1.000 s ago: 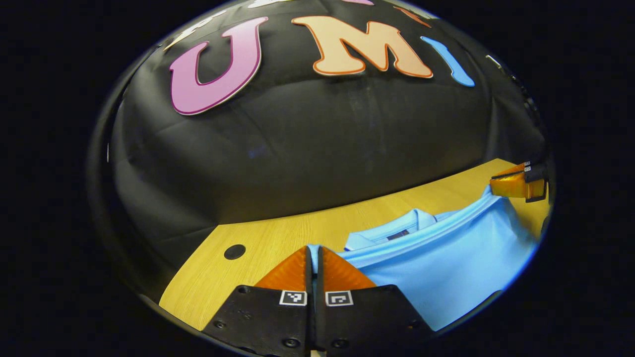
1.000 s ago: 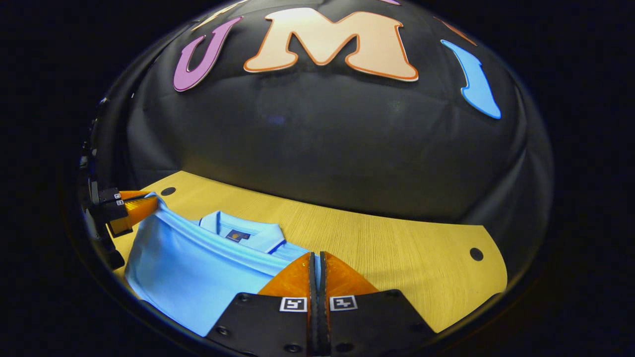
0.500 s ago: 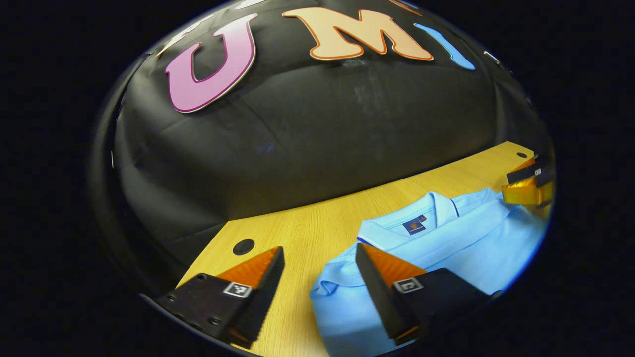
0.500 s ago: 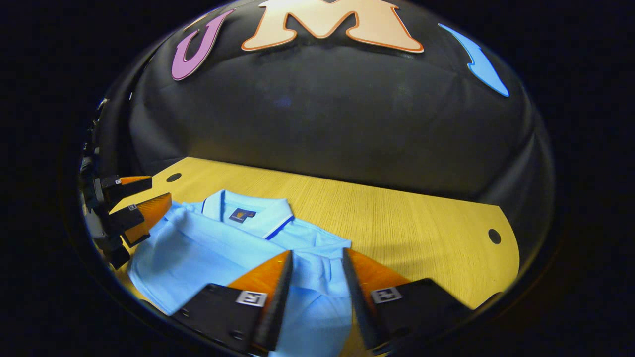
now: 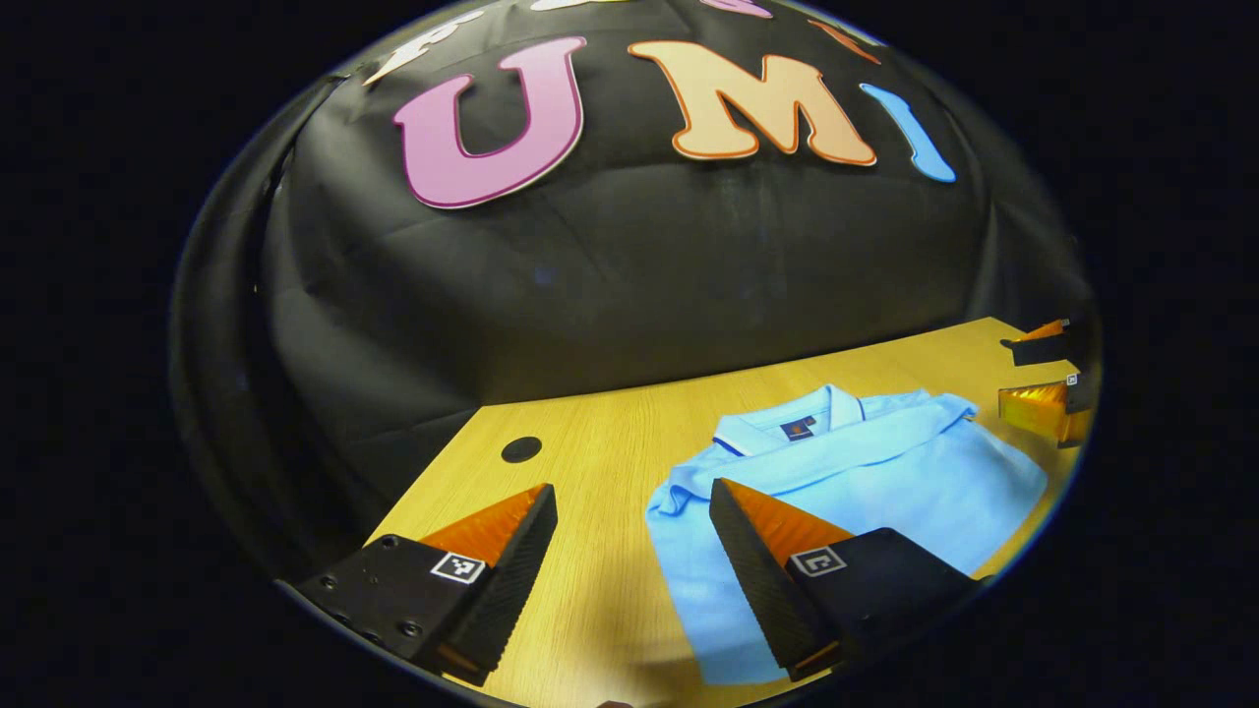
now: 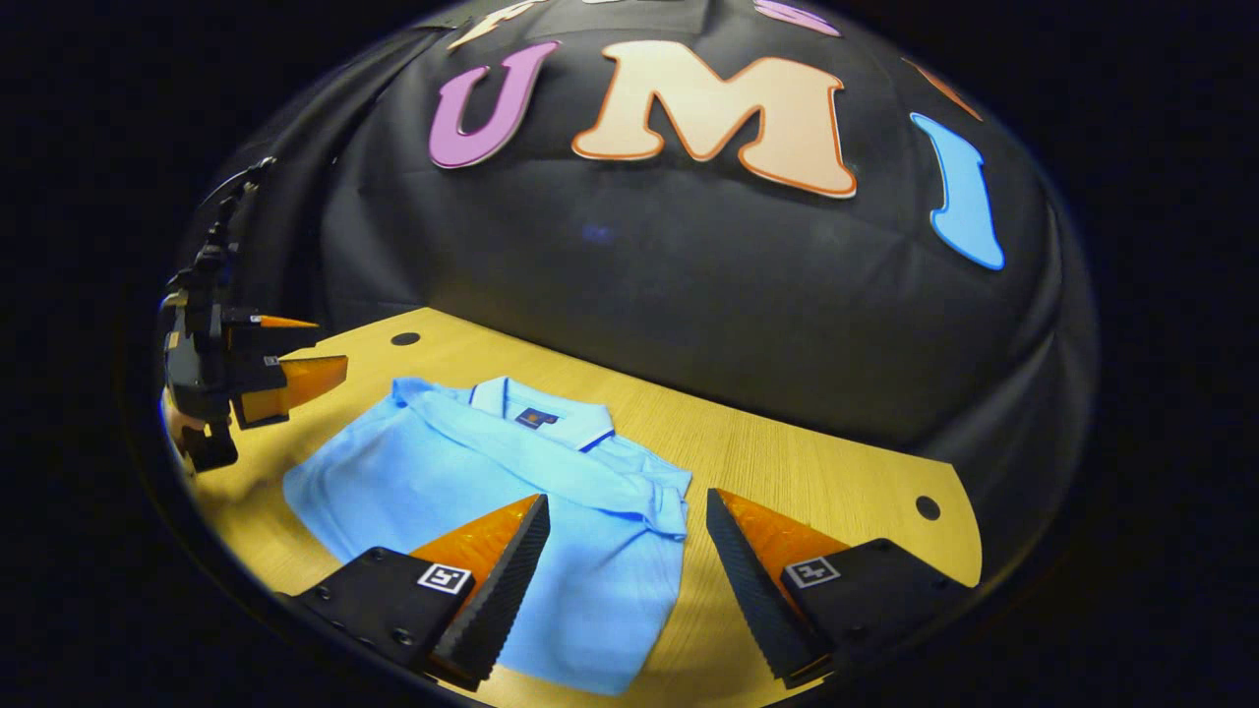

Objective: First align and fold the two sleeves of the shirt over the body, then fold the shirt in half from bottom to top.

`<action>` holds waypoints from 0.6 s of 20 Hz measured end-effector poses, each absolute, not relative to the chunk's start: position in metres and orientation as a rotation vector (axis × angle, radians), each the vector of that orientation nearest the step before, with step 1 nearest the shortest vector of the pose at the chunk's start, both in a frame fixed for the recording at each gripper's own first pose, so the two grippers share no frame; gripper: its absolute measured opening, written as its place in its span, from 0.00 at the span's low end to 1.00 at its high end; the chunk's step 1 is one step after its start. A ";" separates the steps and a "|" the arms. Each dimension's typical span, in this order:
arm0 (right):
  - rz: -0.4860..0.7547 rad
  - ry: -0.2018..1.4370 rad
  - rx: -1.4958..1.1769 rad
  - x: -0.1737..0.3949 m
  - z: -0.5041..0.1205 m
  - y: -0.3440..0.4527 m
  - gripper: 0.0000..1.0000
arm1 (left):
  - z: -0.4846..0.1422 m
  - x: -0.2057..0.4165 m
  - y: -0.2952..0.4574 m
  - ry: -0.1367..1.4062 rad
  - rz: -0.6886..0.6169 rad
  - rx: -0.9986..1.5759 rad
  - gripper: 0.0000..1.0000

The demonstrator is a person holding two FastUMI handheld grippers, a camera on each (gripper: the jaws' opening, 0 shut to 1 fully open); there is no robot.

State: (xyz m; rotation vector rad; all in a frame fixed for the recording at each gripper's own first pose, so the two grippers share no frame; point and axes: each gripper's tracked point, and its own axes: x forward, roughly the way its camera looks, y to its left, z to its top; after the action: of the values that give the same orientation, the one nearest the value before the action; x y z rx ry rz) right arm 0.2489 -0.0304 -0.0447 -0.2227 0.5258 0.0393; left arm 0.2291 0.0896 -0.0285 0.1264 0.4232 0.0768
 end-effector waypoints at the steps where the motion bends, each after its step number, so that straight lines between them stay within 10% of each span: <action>1: 0.052 0.515 -0.224 0.234 -0.041 -0.025 1.00 | -0.023 0.211 0.087 0.419 0.066 0.124 0.96; 12: 0.105 0.359 -0.155 0.096 -0.001 0.008 0.99 | 0.010 0.059 0.039 0.318 -0.036 0.096 0.95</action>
State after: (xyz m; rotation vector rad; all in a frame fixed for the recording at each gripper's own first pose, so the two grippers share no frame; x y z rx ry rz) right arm 0.0961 0.0080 -0.0007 -0.1553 0.3587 0.1049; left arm 0.0592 0.0389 0.0100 0.0965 0.3178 -0.0364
